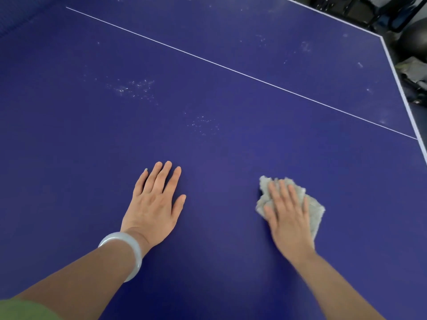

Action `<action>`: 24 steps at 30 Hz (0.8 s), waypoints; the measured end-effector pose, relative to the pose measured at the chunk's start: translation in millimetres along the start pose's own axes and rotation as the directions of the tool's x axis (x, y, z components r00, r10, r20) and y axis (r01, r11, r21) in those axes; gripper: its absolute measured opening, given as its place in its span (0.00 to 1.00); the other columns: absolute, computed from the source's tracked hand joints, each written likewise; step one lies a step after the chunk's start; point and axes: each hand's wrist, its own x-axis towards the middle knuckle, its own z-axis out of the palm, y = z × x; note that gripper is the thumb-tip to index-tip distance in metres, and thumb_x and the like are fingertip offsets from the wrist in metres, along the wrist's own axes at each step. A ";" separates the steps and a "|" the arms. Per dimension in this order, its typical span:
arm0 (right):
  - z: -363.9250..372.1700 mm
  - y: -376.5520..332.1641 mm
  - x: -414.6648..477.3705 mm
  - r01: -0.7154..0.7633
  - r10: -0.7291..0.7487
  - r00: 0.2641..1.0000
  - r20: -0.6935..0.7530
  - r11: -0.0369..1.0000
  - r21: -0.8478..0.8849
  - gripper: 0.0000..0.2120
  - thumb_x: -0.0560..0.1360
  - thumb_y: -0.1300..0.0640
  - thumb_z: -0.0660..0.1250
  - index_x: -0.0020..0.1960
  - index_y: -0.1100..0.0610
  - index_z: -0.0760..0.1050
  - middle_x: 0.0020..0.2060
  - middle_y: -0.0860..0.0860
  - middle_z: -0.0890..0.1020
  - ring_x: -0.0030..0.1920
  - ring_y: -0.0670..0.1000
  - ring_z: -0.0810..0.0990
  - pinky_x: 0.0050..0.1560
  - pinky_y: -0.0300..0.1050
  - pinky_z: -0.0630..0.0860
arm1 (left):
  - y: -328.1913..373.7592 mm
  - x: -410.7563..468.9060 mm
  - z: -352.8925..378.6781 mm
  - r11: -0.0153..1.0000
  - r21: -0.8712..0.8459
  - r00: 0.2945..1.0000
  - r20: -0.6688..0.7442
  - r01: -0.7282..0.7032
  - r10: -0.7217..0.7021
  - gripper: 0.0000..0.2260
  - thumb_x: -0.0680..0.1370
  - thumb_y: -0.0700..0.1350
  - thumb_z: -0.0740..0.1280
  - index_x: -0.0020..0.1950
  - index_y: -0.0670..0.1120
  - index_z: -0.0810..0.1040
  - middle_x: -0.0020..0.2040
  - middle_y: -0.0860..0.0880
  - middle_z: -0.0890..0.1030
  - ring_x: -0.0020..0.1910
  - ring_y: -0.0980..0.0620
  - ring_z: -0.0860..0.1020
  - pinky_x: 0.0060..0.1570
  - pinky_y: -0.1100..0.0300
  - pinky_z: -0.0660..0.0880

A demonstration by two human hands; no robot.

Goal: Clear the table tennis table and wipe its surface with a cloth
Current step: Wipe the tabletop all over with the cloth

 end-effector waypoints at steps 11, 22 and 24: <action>-11.9 -24.9 131.6 -0.097 0.097 0.995 0.009 0.988 0.119 0.28 0.83 0.46 0.44 0.81 0.50 0.47 0.80 0.49 0.49 0.80 0.52 0.42 0.77 0.60 0.44 | 2.8 0.5 -0.1 1.000 0.004 1.000 0.019 0.005 -0.005 0.29 0.82 0.58 0.44 0.80 0.46 0.57 0.79 0.45 0.59 0.79 0.46 0.56 0.77 0.45 0.54; -15.2 -14.9 130.8 -0.335 0.334 0.942 0.032 0.933 0.128 0.28 0.83 0.43 0.43 0.81 0.50 0.43 0.81 0.49 0.47 0.80 0.51 0.40 0.77 0.61 0.40 | 2.3 0.0 -0.6 1.000 -0.026 0.999 0.039 0.016 -0.015 0.28 0.82 0.58 0.45 0.80 0.48 0.56 0.79 0.46 0.58 0.79 0.47 0.54 0.77 0.46 0.54; -11.7 -49.9 136.7 -0.338 0.335 0.941 0.041 0.933 0.128 0.29 0.83 0.43 0.42 0.81 0.52 0.41 0.81 0.51 0.45 0.79 0.53 0.39 0.77 0.63 0.39 | 2.7 0.7 -2.6 0.999 -0.030 0.999 0.043 0.018 -0.017 0.28 0.82 0.58 0.46 0.80 0.47 0.56 0.79 0.46 0.58 0.79 0.47 0.54 0.76 0.45 0.54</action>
